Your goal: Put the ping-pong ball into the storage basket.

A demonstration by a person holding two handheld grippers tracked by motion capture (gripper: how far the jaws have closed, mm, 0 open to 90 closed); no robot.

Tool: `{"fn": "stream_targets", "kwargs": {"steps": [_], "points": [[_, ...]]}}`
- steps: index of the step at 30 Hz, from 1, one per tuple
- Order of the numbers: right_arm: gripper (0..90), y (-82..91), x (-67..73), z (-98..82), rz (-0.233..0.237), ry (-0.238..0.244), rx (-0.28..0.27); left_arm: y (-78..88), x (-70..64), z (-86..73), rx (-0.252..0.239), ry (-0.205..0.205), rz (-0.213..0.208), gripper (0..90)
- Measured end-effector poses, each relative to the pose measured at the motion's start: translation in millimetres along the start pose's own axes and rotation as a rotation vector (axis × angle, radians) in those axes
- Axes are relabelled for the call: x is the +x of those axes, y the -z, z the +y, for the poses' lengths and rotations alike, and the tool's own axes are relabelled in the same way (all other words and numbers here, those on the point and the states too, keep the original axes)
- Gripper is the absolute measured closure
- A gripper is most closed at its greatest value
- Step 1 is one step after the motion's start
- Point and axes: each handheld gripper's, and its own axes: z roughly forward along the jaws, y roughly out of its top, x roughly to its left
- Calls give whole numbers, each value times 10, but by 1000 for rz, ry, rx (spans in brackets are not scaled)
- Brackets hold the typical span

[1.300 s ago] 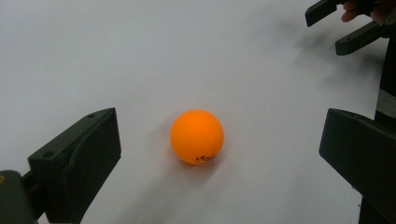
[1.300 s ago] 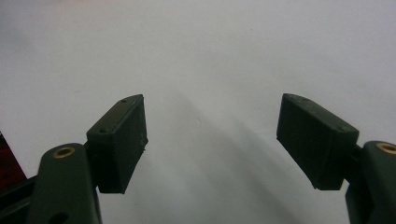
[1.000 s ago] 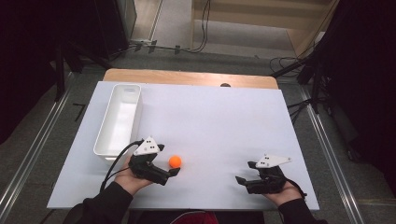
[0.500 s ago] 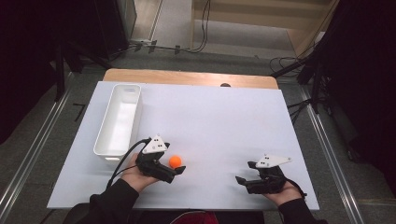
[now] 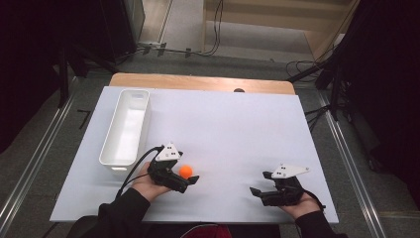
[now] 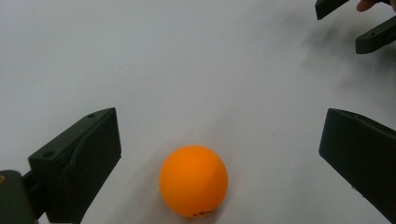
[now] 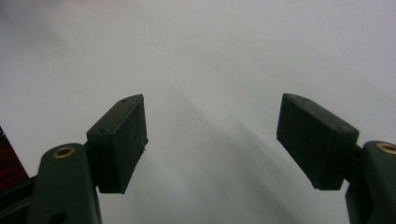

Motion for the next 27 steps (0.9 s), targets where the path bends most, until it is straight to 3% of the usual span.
{"fn": "stream_targets", "kwargs": {"steps": [10, 16, 19, 27], "points": [[231, -1, 1, 3, -1, 7, -1, -32, -5, -32, 25, -3, -2, 0], [231, 5, 5, 3, 2, 9, -1, -30, 82, -78, 33, 24, 16, 0], [231, 5, 6, 3, 3, 13, 0, -34, 87, -91, 30, 40, 2, 0], [231, 3, 7, 3, 3, 16, 1, -91, 84, -120, 75, 24, 10, 0]]}}
